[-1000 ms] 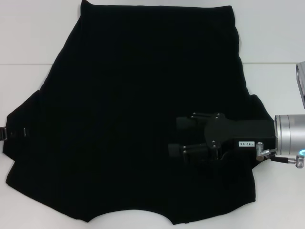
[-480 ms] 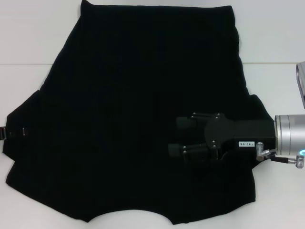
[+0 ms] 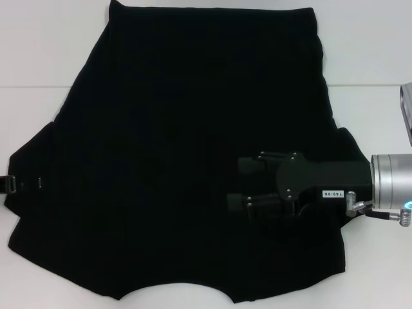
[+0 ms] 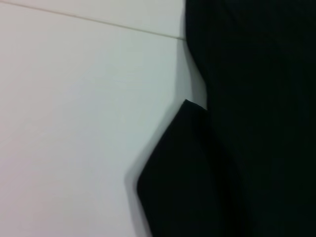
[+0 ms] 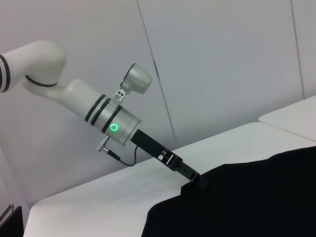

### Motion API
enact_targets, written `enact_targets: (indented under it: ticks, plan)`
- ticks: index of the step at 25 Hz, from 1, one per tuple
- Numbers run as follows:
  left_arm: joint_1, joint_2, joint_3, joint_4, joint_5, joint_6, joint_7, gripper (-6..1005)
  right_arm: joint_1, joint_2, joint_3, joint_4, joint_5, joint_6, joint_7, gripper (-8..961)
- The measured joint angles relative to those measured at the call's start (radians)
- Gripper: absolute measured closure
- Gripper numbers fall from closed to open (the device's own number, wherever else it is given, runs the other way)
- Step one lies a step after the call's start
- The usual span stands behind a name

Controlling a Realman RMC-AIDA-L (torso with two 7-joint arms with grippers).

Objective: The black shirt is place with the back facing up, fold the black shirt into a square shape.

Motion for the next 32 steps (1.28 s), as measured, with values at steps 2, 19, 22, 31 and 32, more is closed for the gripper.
enact_targets:
  ticks: [2, 19, 22, 31, 32]
  plan:
    - [-0.003, 0.000, 0.005, 0.000, 0.001, 0.009, 0.000, 155, 0.000, 0.000, 0.000, 0.000, 0.000, 0.000, 0.000, 39]
    - [-0.009, 0.000, 0.012, 0.008, 0.001, 0.011, 0.004, 183, -0.002, -0.001, 0.002, 0.000, 0.000, 0.002, 0.000, 40]
    - [-0.006, 0.000, 0.005, 0.009, 0.000, 0.003, 0.011, 188, -0.002, -0.001, 0.001, 0.000, 0.001, 0.001, 0.000, 40]
    - [-0.007, 0.000, 0.012, 0.009, 0.009, -0.023, 0.022, 572, -0.005, -0.001, 0.001, 0.000, 0.002, -0.001, 0.000, 41]
    - [-0.008, 0.000, 0.012, 0.008, 0.011, -0.024, 0.024, 607, -0.005, -0.001, 0.002, 0.000, 0.002, -0.001, 0.000, 41]
